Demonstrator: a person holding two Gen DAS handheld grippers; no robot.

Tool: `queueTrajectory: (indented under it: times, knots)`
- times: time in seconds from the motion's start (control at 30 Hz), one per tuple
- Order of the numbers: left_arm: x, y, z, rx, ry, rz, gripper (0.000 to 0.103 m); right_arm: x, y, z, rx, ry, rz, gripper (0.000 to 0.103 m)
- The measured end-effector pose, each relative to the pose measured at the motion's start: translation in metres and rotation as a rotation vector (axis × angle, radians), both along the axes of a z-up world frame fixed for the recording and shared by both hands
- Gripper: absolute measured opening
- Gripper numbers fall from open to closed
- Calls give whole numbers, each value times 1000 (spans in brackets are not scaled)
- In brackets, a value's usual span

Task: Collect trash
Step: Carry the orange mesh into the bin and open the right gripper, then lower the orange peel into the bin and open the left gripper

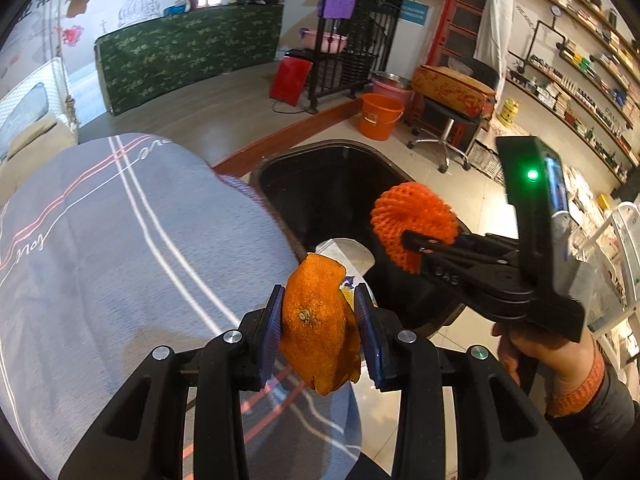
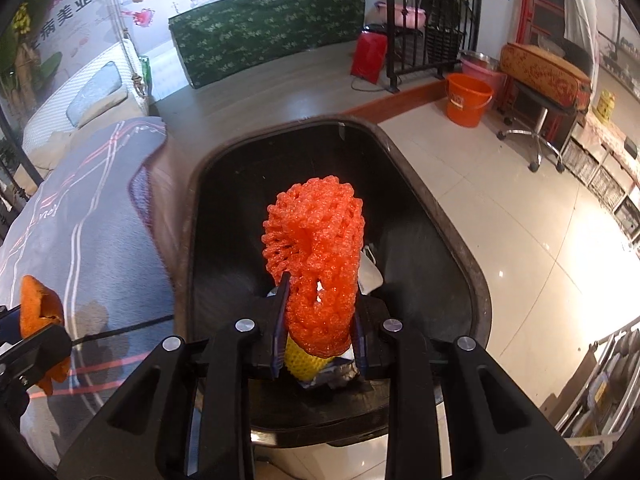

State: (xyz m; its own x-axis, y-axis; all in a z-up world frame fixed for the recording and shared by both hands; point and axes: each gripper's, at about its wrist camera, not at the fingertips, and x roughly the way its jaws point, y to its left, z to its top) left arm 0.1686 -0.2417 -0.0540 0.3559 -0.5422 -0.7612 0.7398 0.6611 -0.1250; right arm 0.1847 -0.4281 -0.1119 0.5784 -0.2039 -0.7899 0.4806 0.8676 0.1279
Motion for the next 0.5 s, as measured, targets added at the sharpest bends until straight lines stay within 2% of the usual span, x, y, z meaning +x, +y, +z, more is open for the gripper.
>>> queueTrajectory:
  times: [0.1, 0.17, 0.23, 0.5]
  knots:
    - [0, -7, -3, 12, 3, -13, 35, 1, -2, -7, 30, 5, -19, 35]
    - [-1, -11, -5, 20, 7, -21, 35, 0, -4, -11, 42, 4, -35, 56]
    - [-1, -13, -5, 26, 9, -28, 35, -2, -5, -11, 47, -6, -49, 64]
    - [1, -34, -11, 47, 13, -61, 35, -20, -3, 0, 37, -23, -50, 65]
